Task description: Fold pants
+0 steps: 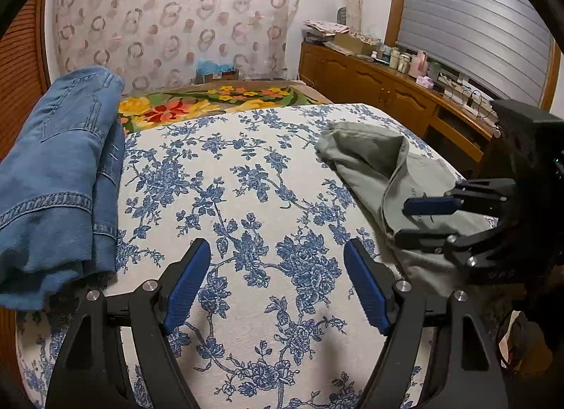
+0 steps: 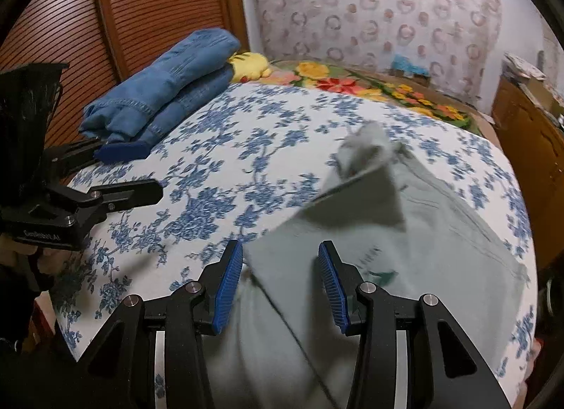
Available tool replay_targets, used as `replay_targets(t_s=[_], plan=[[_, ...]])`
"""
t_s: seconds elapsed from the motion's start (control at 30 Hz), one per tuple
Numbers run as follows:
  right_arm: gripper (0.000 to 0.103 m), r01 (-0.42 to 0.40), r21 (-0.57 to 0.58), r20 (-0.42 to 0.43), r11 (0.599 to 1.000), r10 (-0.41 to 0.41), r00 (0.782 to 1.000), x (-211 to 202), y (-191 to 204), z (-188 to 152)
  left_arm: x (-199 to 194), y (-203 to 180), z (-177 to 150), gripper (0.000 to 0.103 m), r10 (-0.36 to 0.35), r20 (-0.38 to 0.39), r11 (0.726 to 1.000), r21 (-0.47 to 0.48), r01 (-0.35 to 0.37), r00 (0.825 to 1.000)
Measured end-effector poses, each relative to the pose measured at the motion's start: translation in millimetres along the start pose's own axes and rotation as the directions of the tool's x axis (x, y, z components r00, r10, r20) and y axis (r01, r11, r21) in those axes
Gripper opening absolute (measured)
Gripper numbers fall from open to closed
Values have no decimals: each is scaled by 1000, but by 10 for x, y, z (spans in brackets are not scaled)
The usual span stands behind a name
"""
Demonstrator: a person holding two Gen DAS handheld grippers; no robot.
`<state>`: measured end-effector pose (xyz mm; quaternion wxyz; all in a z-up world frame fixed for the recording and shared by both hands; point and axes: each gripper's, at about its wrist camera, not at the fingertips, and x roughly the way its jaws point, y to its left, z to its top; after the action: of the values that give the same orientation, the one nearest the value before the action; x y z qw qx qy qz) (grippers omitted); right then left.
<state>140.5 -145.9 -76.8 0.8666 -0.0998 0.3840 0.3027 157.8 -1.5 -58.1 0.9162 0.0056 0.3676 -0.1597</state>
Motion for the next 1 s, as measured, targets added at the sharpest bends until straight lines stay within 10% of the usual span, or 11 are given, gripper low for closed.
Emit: replay_targets(t_s=[0.13,0.3,1.0], plan=[[42,-1,-7,-23,1000,1,1000,109,10,-10,29,4,-15,79,-6,-7,1000,1,6,1000],[7,-13,8,-17,1000,13,1000,106,-41,5,71,-27,-21,79,-15,-19,1000,4,15,1000],[3,164,158,71,974,-177,982,-376,-1149,-92,602,-625,388,79,-78,-111,991,99,89,991]])
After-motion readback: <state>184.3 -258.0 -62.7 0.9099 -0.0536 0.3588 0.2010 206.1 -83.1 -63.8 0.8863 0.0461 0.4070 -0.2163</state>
